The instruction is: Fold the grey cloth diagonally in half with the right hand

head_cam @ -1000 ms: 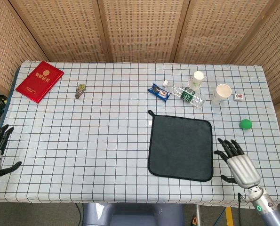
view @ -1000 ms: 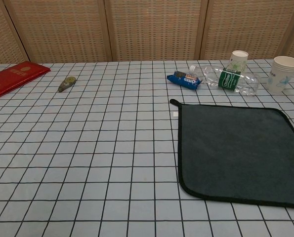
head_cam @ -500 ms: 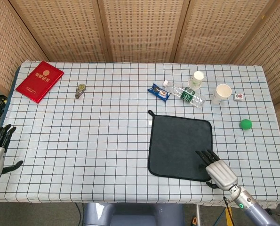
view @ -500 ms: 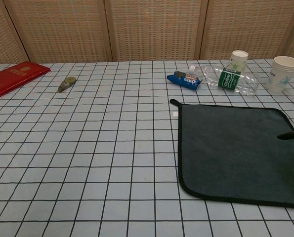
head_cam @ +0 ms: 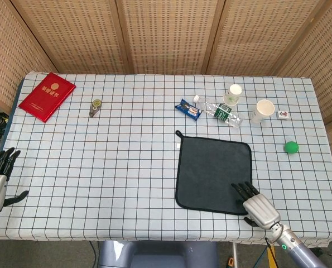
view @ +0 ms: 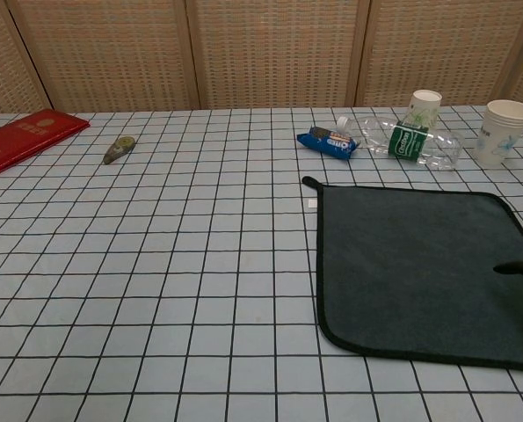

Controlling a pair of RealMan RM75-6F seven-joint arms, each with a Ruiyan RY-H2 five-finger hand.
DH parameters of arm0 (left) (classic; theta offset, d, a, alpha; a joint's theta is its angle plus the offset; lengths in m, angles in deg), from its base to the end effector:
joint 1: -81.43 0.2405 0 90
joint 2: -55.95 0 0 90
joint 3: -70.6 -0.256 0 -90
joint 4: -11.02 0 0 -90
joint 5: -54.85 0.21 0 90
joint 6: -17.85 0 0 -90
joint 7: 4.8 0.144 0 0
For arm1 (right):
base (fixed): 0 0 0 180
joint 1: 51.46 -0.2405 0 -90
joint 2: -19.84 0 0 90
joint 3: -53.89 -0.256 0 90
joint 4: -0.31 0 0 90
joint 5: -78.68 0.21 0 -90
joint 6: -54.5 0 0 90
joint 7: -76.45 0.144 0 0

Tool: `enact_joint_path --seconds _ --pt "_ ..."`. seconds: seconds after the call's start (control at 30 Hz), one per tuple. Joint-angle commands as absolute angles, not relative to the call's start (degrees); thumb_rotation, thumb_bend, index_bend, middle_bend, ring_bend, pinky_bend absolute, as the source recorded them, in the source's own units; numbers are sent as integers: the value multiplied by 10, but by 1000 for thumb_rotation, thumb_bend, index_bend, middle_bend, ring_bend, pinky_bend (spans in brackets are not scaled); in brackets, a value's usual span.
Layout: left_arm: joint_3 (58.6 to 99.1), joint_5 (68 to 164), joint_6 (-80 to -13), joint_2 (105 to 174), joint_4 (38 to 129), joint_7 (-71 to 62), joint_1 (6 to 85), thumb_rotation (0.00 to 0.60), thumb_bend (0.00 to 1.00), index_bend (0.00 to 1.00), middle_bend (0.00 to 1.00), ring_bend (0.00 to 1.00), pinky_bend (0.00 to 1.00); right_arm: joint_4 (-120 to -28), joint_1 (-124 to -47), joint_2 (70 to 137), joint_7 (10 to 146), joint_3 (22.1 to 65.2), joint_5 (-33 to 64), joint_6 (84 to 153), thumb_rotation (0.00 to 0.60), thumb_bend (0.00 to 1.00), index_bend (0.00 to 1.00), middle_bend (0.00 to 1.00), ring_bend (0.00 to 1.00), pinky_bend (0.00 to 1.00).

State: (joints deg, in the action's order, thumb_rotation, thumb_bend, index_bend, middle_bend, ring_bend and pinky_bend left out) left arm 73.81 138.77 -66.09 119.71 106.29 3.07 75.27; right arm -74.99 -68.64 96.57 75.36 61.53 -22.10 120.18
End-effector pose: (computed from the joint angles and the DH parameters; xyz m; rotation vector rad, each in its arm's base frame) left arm -0.3022 0.1883 0.1563 -1.4112 -0.8454 -0.8301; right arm -0.3140 -0.1937 0.0355 2.0744 -0.8591 0.6868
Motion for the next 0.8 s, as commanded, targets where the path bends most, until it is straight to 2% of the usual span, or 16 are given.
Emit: enact_joint_path --seconds 0.03,0.53,0.8 --pt "738 1387 -661 1197 1063 30 753 600 0 0 0 0 0 -743 -687 970 752 619 -221 1201 600 454 487 27 0 0" --pt "739 1384 -660 1196 1060 27 752 600 0 0 0 0 0 -718 -696 985 747 618 -210 1201 600 477 496 35 0 0" --pt "738 1384 -660 1197 1061 30 752 600 0 0 0 0 0 -718 -699 986 754 618 -206 1203 600 588 515 42 0 0"
